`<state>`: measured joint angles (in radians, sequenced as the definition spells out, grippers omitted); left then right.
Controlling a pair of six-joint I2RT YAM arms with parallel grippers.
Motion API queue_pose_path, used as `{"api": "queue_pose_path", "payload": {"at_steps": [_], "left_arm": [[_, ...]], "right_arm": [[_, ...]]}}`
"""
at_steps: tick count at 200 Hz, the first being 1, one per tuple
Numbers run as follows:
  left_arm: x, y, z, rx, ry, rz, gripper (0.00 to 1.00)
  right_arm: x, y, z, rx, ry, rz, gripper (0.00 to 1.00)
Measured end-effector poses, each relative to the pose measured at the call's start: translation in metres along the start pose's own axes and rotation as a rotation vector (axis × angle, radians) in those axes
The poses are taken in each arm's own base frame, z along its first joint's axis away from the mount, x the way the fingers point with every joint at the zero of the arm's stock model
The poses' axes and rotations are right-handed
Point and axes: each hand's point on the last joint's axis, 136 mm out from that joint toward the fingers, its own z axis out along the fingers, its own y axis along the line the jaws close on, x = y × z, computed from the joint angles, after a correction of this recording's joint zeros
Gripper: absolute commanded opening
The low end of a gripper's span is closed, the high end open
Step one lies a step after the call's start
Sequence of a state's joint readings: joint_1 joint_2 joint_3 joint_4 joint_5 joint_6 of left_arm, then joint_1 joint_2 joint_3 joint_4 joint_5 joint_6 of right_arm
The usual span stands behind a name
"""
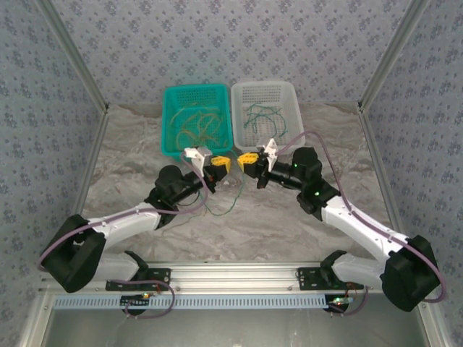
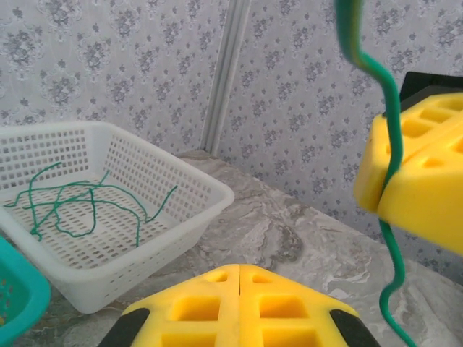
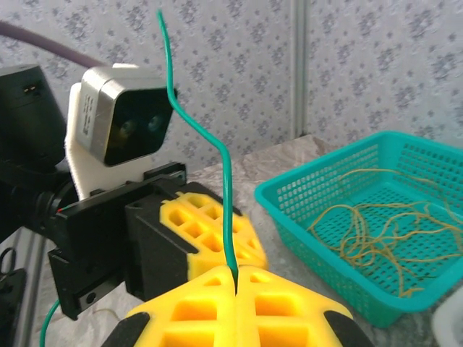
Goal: Untangle the cables
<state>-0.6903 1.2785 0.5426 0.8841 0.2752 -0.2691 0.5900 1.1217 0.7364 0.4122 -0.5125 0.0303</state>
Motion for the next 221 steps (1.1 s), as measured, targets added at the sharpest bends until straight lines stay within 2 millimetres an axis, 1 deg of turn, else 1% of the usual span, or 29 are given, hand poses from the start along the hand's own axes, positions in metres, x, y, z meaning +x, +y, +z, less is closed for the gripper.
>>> {"api": "queue_pose_path", "payload": {"at_steps": [17,35,50,58,83,101,124,155,180,199,221], "left_arm": [[-0.008,0.004,-0.005,-0.038,-0.016,0.012,0.00],[-0.023,0.011,-0.014,-0.108,-0.050,0.024,0.00],[-0.034,0.022,-0.026,-0.183,-0.083,0.029,0.00],[-0.038,0.031,-0.034,-0.237,-0.095,0.029,0.00],[-0.042,0.064,-0.064,-0.434,-0.113,0.030,0.00],[-0.043,0.083,-0.087,-0.556,-0.120,0.035,0.00],[-0.049,0.100,-0.116,-0.692,-0.145,0.038,0.00],[-0.059,0.123,-0.164,-0.900,-0.215,0.022,0.00],[-0.059,0.138,-0.195,-1.013,-0.256,-0.014,0.00],[-0.053,0.146,-0.210,-1.078,-0.262,-0.034,0.00],[-0.046,0.151,-0.221,-1.141,-0.252,-0.052,0.00]], "right_arm": [[-0.008,-0.006,-0.005,0.050,-0.021,-0.010,0.00],[-0.017,-0.014,-0.014,0.110,-0.049,-0.019,0.00],[-0.020,-0.022,-0.025,0.167,-0.065,-0.019,0.00],[-0.019,-0.027,-0.030,0.200,-0.068,-0.015,0.00],[-0.014,-0.044,-0.050,0.313,-0.080,0.009,0.00],[-0.013,-0.057,-0.064,0.394,-0.090,0.027,0.00],[-0.015,-0.072,-0.082,0.499,-0.097,0.049,0.00],[-0.023,-0.098,-0.120,0.676,-0.139,0.085,0.00],[-0.029,-0.110,-0.147,0.779,-0.181,0.116,0.00],[-0.028,-0.117,-0.161,0.847,-0.189,0.134,0.00],[-0.021,-0.125,-0.179,0.945,-0.171,0.152,0.00]]}}
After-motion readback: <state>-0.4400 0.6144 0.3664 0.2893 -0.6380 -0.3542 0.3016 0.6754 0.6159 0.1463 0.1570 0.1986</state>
